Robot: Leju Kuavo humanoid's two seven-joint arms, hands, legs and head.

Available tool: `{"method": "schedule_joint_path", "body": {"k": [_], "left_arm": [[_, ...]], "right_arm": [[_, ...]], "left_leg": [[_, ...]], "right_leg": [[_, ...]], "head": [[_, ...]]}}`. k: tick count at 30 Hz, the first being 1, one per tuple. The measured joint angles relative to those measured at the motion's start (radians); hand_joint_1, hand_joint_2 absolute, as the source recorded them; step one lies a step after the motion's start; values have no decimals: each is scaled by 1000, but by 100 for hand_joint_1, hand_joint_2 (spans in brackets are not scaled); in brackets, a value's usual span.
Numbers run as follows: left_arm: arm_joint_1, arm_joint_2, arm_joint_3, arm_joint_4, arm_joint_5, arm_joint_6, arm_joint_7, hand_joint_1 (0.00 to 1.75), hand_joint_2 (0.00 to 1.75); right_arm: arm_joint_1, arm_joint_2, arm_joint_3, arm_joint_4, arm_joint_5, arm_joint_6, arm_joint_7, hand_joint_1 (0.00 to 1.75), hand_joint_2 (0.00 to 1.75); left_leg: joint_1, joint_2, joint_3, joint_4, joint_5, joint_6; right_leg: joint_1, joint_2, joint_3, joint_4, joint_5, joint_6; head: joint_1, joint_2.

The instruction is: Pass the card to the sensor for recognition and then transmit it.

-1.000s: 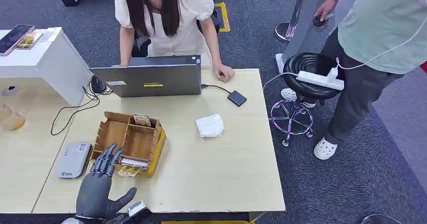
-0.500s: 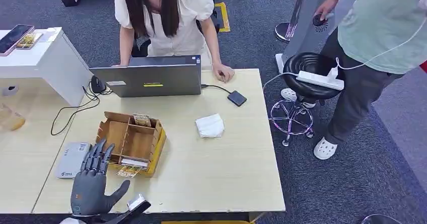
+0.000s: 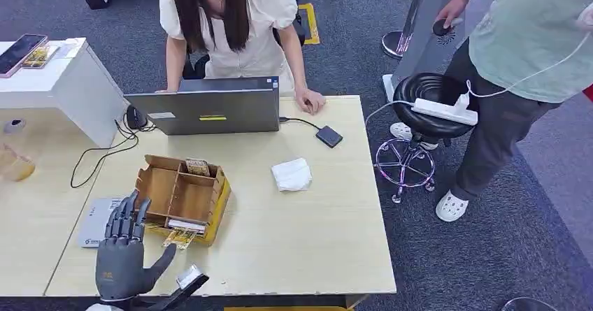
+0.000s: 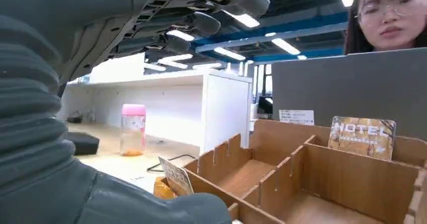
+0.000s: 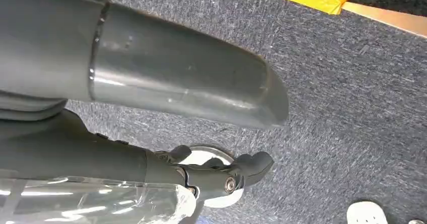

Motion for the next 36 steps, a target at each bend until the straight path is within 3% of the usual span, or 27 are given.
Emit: {"method": "schedule_joint_path", "body": {"k": [4, 14, 36], "left_arm": [[10, 28, 0, 33, -76, 3, -3, 0, 175], [21, 74, 0, 71, -97, 4, 4, 0, 175], [14, 103, -12, 80, -9, 0, 36, 0, 175]], "right_arm": [[-1, 0, 0, 0, 5, 1, -1, 0, 0], [-8, 0, 0, 0, 7, 2, -1, 0, 0], [-11, 0, 0, 0, 7, 2, 0, 0, 0]], "left_leg": [[0, 0, 0, 0, 0, 0], [0, 0, 0, 0, 0, 0], [0, 0, 0, 0, 0, 0]], "right_leg": [[0, 0, 0, 0, 0, 0], [0, 0, 0, 0, 0, 0], [0, 0, 0, 0, 0, 0]], "head": [[0, 0], [0, 0], [0, 0]]}}
